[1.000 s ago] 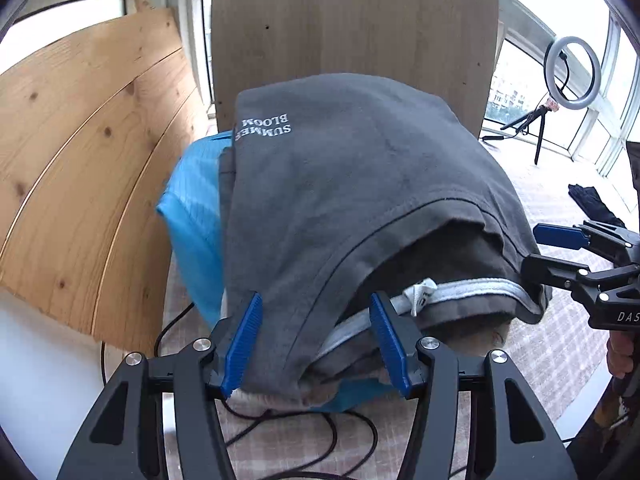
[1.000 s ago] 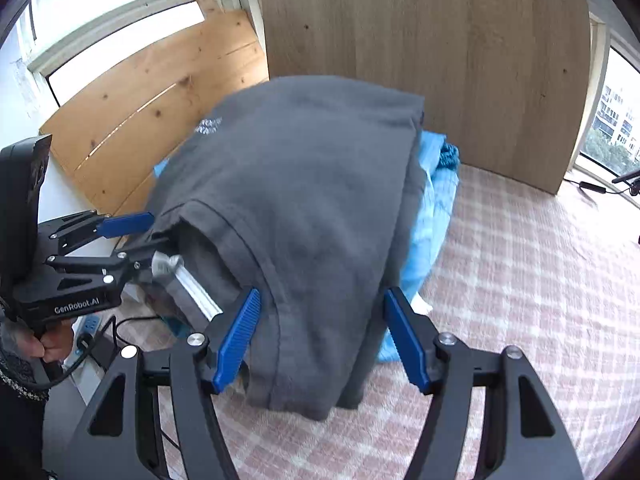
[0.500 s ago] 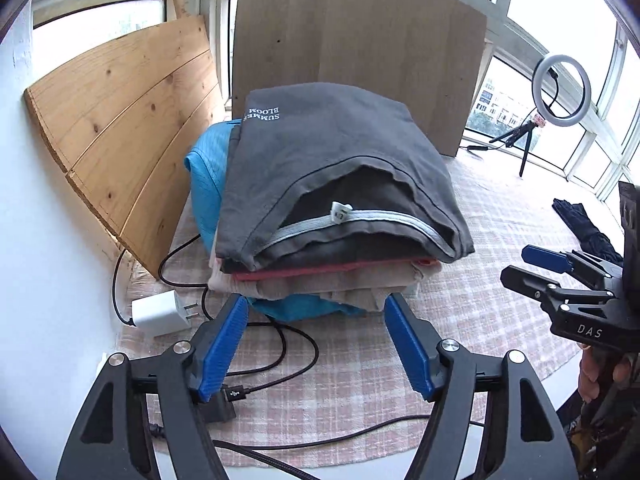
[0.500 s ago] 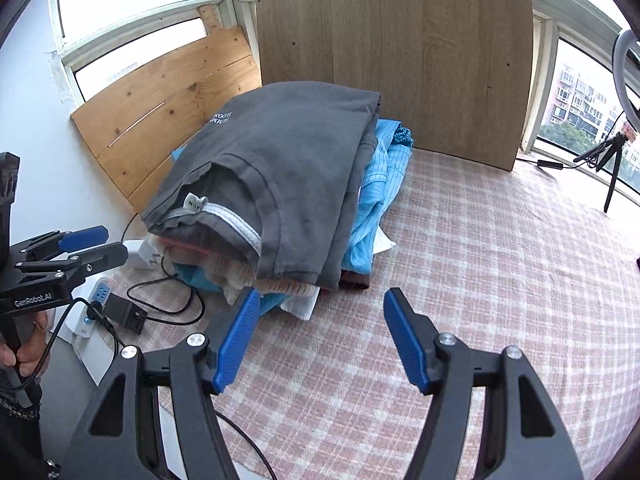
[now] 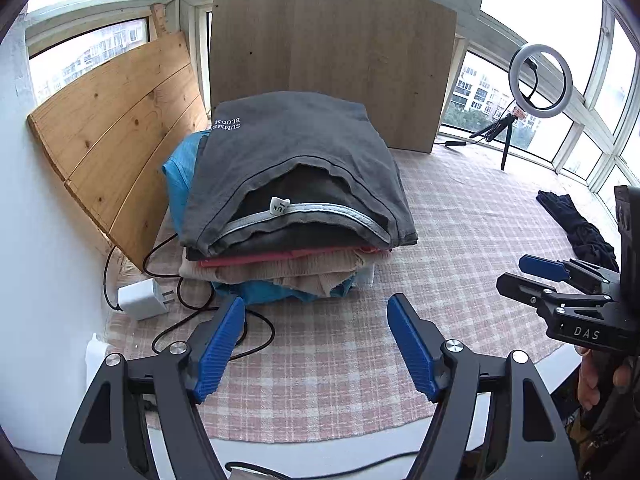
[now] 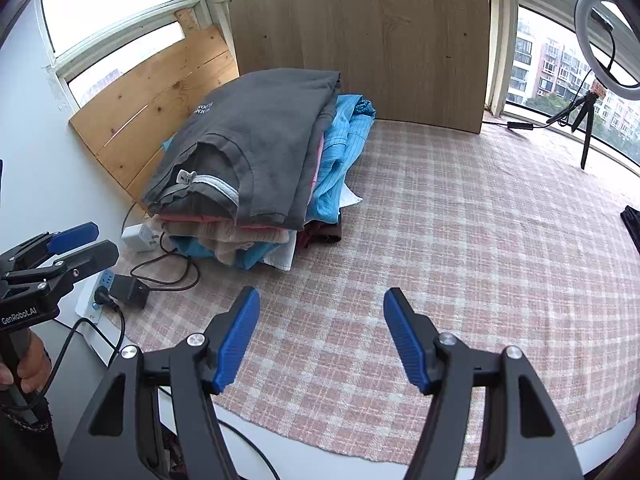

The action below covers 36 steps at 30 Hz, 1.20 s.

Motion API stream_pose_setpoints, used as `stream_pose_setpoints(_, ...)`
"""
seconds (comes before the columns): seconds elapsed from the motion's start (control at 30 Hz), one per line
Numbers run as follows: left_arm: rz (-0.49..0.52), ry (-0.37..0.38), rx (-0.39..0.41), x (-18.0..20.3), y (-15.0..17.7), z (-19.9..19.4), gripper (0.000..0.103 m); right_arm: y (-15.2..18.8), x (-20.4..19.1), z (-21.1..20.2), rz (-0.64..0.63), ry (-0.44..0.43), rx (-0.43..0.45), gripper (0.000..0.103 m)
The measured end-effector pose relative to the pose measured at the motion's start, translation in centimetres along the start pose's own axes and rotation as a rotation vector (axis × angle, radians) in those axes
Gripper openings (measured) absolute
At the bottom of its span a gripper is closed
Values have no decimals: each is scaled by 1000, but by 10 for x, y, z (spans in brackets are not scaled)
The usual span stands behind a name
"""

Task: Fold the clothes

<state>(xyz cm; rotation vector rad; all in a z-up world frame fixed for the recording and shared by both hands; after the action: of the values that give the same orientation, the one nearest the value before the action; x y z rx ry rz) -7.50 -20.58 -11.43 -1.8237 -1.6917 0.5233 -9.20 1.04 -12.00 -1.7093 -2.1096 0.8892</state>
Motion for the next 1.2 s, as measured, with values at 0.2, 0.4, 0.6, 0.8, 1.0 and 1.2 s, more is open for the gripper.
stream_pose_setpoints(0.2,-48,-64,7,18,14,-12,72,11,14,-23,-45,-20,23,64)
stream_pose_setpoints(0.4,-101,-119,9,45,32,-31,72,34,43,-45,-32,-66,12,64)
stream_pose_setpoints(0.6,-111,-154,28,81,53,-57,72,57,73,-66,-17,-103,8,64)
stream_pose_setpoints(0.8,-122,-176,62,111,74,-79,72,82,95,-85,-17,-138,9,64)
stream_pose_setpoints(1.0,-119,-189,86,135,88,-90,73,102,113,-100,-2,-155,30,64)
stream_pose_setpoints(1.2,-134,-194,94,144,91,-98,74,111,127,-114,3,-157,41,64)
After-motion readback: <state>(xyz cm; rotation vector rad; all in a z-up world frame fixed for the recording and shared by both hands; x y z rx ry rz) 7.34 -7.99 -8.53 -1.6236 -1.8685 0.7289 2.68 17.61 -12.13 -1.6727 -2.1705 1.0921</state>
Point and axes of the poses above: each gripper's, at about its wrist camera, not at the fingertips, and z roughly the way its jaws point, x to its right, y to its underside, the point moved 4 cm from there along z, roughly the way its jaws point, and after that the axes turned 2 degrees about x, right-handed, at the moved point
